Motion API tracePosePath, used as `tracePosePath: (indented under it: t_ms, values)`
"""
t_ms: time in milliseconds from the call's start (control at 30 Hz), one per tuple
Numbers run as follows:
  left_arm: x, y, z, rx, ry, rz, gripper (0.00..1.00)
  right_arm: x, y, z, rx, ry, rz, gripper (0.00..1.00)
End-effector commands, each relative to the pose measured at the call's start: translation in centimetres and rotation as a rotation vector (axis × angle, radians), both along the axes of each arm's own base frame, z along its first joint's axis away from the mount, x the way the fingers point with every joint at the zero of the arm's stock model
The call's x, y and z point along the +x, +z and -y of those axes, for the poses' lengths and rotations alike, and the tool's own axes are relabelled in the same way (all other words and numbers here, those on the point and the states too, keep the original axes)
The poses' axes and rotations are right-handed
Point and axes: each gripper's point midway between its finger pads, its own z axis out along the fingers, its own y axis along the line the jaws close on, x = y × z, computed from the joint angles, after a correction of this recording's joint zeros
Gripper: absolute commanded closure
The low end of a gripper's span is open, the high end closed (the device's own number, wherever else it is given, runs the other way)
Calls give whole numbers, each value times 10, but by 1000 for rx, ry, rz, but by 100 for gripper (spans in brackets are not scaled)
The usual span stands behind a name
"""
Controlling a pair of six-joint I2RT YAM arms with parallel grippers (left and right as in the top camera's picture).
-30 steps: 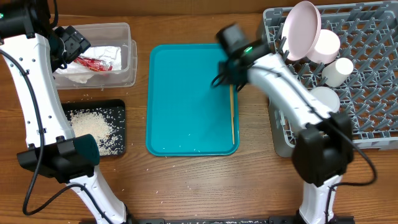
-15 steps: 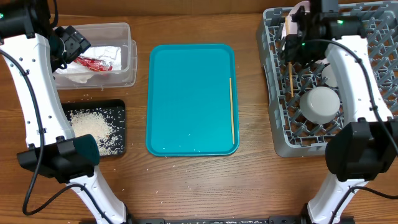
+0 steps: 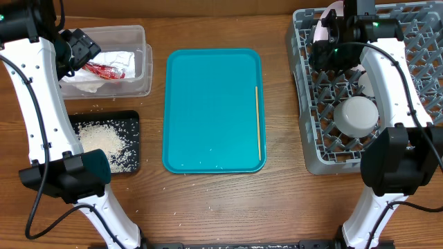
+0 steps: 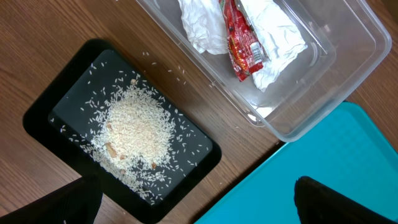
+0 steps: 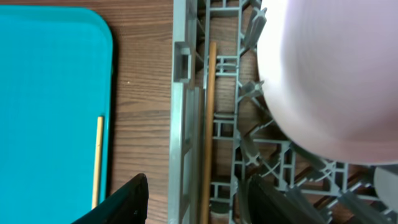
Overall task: Sort waste into correct bins and load items into the dishwasher
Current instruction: 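Return the right gripper to the teal tray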
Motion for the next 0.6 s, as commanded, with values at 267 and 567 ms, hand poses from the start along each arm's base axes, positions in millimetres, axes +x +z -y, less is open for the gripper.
tracePosePath:
  t_ms: [267, 567]
  values:
    - [-2, 4, 2, 11, -9, 4, 0, -35, 1, -95, 204, 116, -127, 47]
    - [-2, 4, 2, 11, -9, 4, 0, -68, -53, -140, 31, 43, -233, 58]
